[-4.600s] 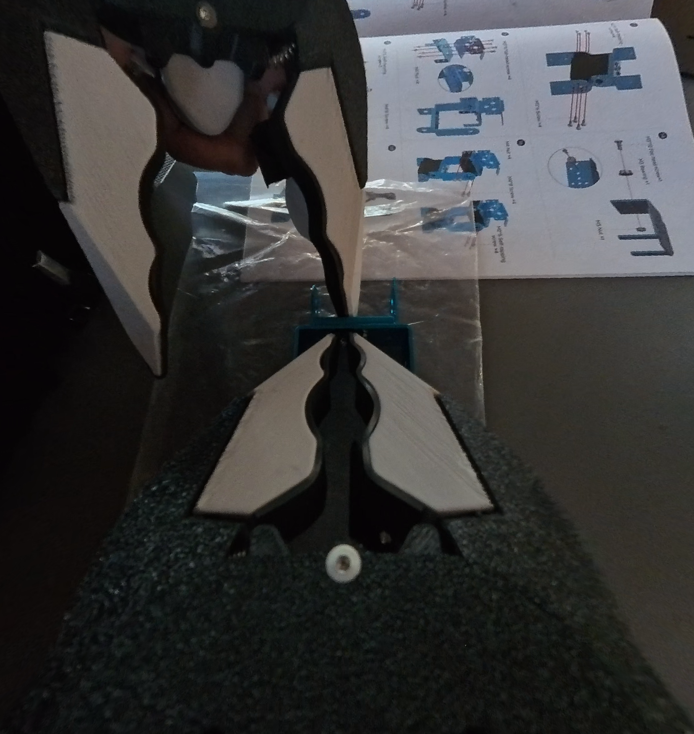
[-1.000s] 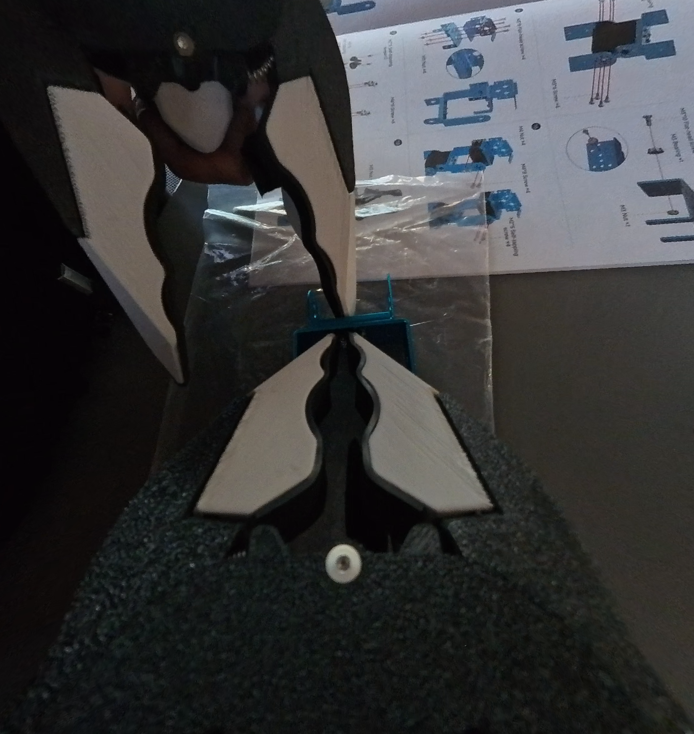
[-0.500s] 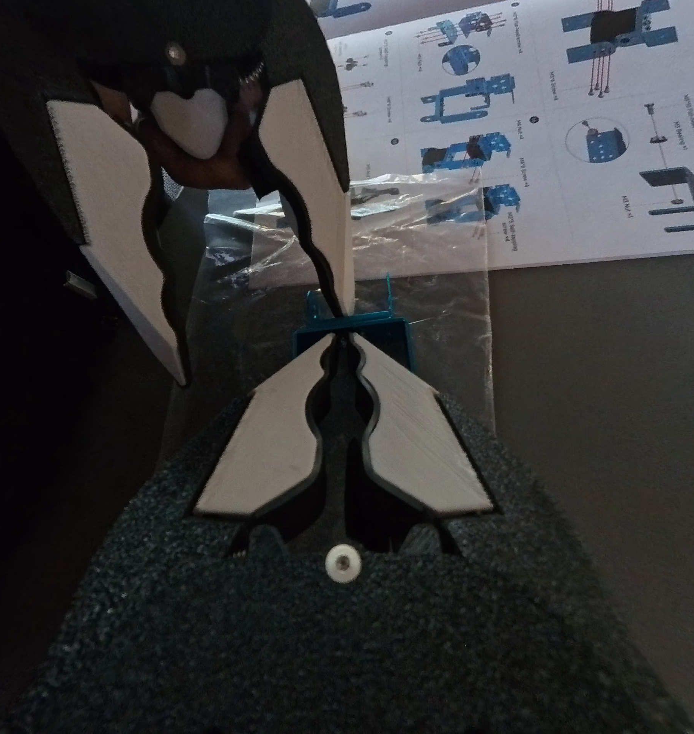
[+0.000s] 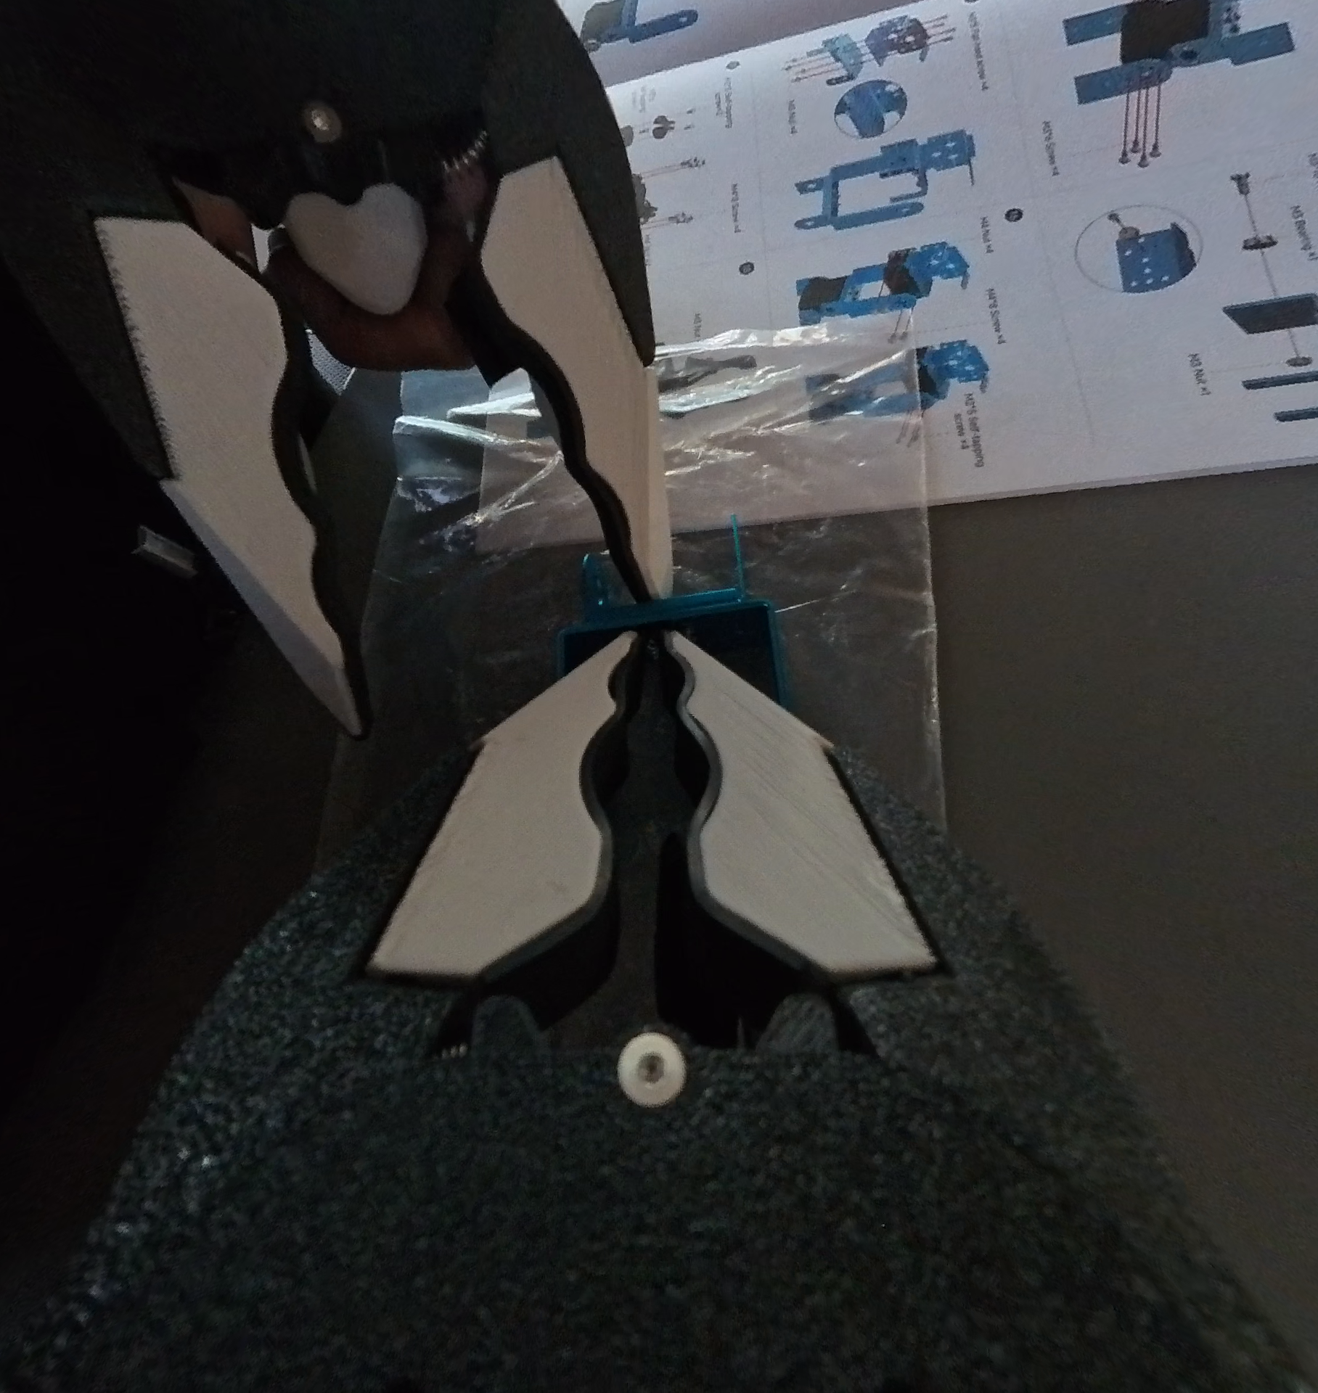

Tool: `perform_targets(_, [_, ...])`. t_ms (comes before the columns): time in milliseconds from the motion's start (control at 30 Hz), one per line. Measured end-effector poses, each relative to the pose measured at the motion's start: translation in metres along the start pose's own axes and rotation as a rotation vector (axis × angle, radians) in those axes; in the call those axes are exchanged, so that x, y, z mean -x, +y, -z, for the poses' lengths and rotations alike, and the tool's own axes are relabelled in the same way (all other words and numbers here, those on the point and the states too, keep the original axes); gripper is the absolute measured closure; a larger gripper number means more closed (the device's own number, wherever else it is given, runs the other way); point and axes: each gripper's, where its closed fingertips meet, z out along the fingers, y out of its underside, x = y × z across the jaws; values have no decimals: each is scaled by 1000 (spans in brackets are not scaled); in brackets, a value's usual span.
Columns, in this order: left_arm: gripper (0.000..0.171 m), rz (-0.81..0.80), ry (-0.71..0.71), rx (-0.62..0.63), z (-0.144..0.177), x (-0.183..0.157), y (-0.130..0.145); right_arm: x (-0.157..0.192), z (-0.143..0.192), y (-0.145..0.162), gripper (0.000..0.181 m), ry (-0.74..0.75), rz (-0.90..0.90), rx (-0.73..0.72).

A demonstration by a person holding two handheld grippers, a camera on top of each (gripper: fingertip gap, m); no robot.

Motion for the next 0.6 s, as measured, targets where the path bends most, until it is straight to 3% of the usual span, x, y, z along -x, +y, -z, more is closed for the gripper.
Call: perform_targets(600, [96, -6, -1, 6, 0, 1, 0, 0, 7, -5, 178, 2, 2, -41])
